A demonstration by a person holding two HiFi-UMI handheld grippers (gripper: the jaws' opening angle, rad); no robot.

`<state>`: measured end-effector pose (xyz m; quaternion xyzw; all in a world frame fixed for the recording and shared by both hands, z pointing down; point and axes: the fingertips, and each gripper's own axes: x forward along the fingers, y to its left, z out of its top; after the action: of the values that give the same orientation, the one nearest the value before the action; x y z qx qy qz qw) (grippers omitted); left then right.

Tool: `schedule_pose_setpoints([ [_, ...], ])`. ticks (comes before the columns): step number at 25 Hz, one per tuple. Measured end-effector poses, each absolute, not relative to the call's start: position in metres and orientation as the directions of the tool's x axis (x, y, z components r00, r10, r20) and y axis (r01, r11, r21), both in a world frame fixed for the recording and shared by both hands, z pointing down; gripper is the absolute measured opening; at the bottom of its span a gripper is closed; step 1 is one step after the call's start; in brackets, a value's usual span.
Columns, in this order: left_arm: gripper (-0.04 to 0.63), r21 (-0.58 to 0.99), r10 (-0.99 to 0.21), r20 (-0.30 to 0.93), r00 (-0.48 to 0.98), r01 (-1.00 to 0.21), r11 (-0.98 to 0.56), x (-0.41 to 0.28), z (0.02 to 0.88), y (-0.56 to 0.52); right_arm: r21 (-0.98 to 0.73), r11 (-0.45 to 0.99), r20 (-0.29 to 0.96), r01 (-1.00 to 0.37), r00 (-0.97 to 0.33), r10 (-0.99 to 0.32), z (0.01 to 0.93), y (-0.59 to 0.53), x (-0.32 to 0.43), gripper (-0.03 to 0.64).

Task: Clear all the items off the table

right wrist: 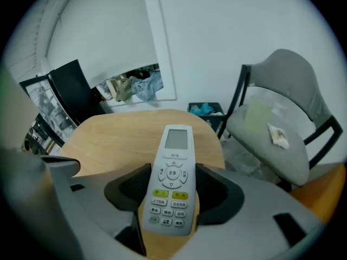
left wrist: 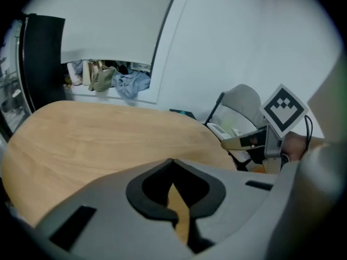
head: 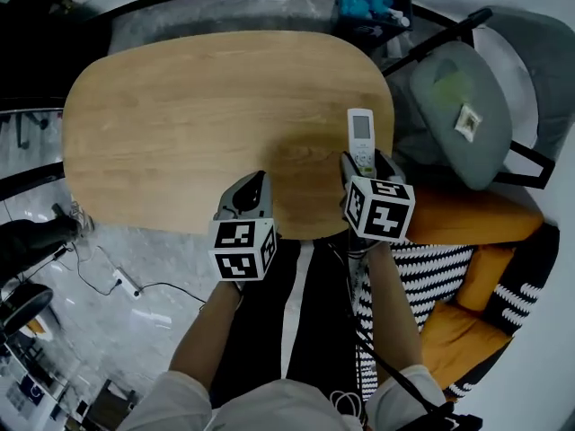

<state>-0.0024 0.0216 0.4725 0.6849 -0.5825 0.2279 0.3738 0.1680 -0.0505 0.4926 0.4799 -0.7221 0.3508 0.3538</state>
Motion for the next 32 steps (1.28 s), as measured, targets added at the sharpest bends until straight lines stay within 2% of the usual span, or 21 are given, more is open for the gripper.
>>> schedule_pose_setpoints([
  [16,0.000,0.257,-0.529,0.764,0.368,-0.927,-0.273,0.153,0.481,0.006,-0.186,0.009,0.843,-0.983,-0.164,-0.512,0.488,-0.047,0.343,0.273],
  [25,0.000,0.269,-0.499,0.758,0.419,-0.899,-0.346,0.233,0.471,-0.016,-0.200,-0.107,0.847,-0.974,-0.118,-0.518,0.479,-0.044,0.425,0.273],
  [32,0.000,0.266,-0.498,0.754,0.429,-0.892,-0.365,0.283,0.472,-0.038,-0.196,-0.135,0.848,-0.971,-0.099,-0.521,0.483,-0.054,0.478,0.273],
])
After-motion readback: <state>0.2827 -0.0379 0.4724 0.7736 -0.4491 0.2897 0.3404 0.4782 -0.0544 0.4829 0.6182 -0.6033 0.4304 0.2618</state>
